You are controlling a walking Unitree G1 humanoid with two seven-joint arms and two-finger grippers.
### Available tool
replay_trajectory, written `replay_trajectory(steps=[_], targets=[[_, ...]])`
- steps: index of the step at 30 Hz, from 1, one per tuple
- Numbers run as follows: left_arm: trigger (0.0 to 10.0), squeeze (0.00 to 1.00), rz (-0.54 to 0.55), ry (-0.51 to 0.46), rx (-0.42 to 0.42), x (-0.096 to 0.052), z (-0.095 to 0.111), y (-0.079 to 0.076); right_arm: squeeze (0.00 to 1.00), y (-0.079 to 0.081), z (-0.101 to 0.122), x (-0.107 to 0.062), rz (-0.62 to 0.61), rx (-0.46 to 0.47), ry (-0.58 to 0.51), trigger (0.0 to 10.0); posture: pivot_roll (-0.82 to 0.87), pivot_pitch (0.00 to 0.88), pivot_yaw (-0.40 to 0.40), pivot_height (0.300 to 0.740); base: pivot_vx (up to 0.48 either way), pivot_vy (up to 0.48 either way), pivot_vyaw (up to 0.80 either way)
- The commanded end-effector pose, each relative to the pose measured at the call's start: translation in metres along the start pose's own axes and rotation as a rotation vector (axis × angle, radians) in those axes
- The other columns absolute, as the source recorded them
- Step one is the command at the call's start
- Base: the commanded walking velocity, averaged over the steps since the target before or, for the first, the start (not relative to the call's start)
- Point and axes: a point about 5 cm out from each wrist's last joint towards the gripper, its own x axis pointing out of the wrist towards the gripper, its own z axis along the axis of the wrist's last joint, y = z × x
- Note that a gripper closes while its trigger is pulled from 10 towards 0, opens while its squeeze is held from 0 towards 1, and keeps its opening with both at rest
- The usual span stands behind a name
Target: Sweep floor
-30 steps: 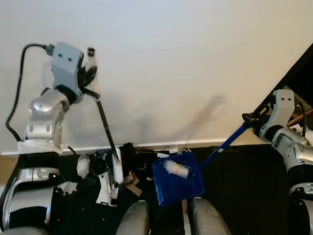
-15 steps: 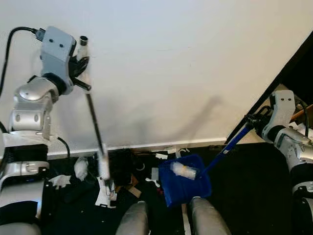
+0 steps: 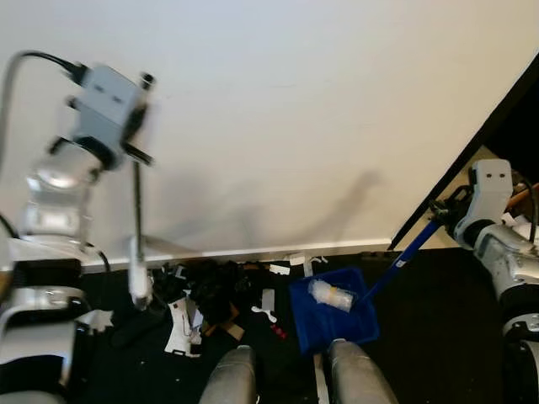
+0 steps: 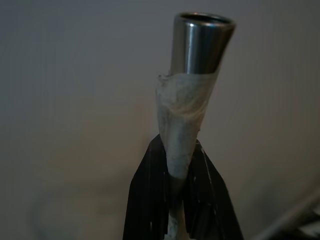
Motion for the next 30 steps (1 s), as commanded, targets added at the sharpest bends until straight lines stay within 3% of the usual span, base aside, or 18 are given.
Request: replay_trajectory(steps=[1, 4, 9, 17, 24, 25, 27, 30], targets=[[10.0, 0.0, -0.025, 0.0, 0.003, 0.004, -0.005, -0.014, 0.0, -0.002, 0.003, 0.001, -0.035, 0.009, -0.026, 10.0, 0.03, 0.06, 0.005, 0.74, 0.0, 0.0, 0.0], [10.0, 0.0, -0.017, 0.001, -0.043, 0.014, -0.013, -0.035, 0.0, 0.005, 0.008, 0.005, -0.055, 0.022, -0.053, 10.0, 0.02, 0.078, 0.003, 0.74, 0.0, 0.0, 0.0], [10.0, 0.0, -0.022, 0.019, -0.056, 0.026, -0.018, -0.054, 0.0, 0.015, 0.009, 0.009, -0.048, 0.021, -0.064, 10.0, 0.01, 0.104, 0.0, 0.74, 0.0, 0.0, 0.0], [10.0, 0.0, -0.061, -0.002, 0.022, 0.04, -0.014, -0.081, 0.0, 0.035, 0.01, 0.016, -0.037, 0.016, -0.096, 10.0, -0.01, 0.138, 0.002, 0.74, 0.0, 0.0, 0.0], [10.0, 0.0, -0.067, -0.045, -0.061, 0.053, 0.0, -0.094, 0.0, 0.058, 0.002, 0.02, 0.02, 0.023, -0.081, 10.0, -0.01, 0.144, 0.004, 0.74, 0.0, 0.0, 0.0], [10.0, 0.0, -0.083, -0.062, -0.1, 0.058, 0.006, -0.105, 0.0, 0.071, -0.001, 0.022, 0.056, 0.016, -0.075, 10.0, -0.01, 0.142, 0.004, 0.74, 0.0, 0.0, 0.0], [10.0, 0.0, -0.083, -0.062, -0.1, 0.058, 0.006, -0.105, 0.0, 0.071, -0.001, 0.022, 0.056, 0.016, -0.075, 10.0, -0.01, 0.142, 0.004, 0.74, 0.0, 0.0, 0.0], [10.0, 0.0, -0.102, -0.068, -0.128, 0.061, 0.01, -0.117, 0.0, 0.082, -0.004, 0.023, 0.081, 0.016, -0.073, 10.0, -0.01, 0.138, 0.006, 0.74, 0.0, 0.0, 0.0]])
